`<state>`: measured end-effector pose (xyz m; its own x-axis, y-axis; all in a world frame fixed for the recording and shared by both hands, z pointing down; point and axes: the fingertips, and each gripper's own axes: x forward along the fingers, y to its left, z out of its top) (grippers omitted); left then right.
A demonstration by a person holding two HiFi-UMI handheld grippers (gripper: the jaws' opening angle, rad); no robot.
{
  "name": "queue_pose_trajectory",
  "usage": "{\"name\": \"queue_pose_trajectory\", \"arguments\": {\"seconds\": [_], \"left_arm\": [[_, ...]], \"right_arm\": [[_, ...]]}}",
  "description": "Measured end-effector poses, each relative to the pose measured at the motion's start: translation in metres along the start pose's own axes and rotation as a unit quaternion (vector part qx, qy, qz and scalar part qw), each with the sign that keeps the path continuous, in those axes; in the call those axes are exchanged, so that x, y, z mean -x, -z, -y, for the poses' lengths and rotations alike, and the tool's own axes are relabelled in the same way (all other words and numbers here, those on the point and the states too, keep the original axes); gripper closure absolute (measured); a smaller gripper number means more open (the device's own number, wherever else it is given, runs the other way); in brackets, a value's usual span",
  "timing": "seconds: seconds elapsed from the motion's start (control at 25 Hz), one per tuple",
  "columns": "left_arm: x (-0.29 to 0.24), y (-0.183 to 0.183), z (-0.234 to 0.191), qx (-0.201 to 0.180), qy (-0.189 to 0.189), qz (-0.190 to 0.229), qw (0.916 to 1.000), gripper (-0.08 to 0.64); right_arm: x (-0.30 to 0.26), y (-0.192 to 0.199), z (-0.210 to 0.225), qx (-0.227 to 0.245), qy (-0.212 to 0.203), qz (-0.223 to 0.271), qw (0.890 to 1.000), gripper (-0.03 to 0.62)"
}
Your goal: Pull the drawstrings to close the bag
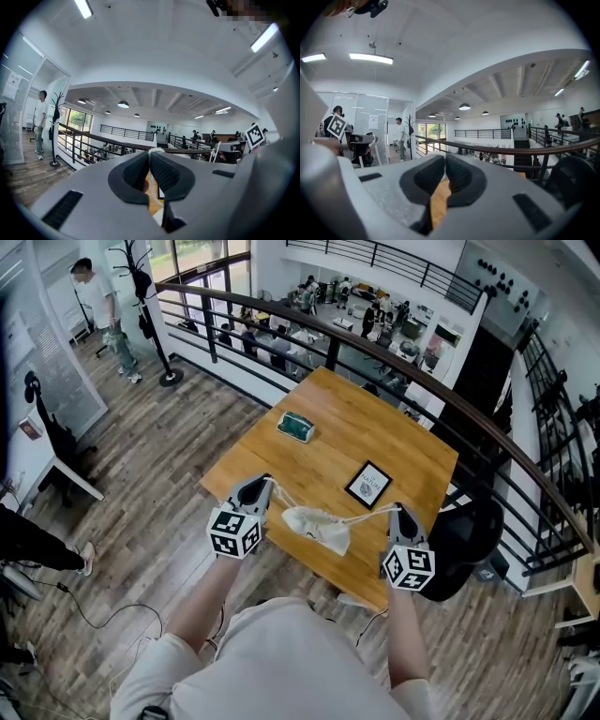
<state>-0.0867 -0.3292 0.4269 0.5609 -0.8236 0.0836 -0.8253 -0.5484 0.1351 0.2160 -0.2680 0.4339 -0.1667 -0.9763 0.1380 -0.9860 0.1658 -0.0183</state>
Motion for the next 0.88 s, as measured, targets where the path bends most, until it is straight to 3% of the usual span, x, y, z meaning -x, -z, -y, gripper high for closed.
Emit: {"name": "queue_pose_trajectory", "arguments": {"seconds": [0.88], "left_arm": [[0.008,-0.002,0.001,0.004,0.005,0.000,1.0000,0.558]], "right_arm": [[0.002,-0.006,-0.014,0.007,-0.004,-0.002,1.000,0.583]]}}
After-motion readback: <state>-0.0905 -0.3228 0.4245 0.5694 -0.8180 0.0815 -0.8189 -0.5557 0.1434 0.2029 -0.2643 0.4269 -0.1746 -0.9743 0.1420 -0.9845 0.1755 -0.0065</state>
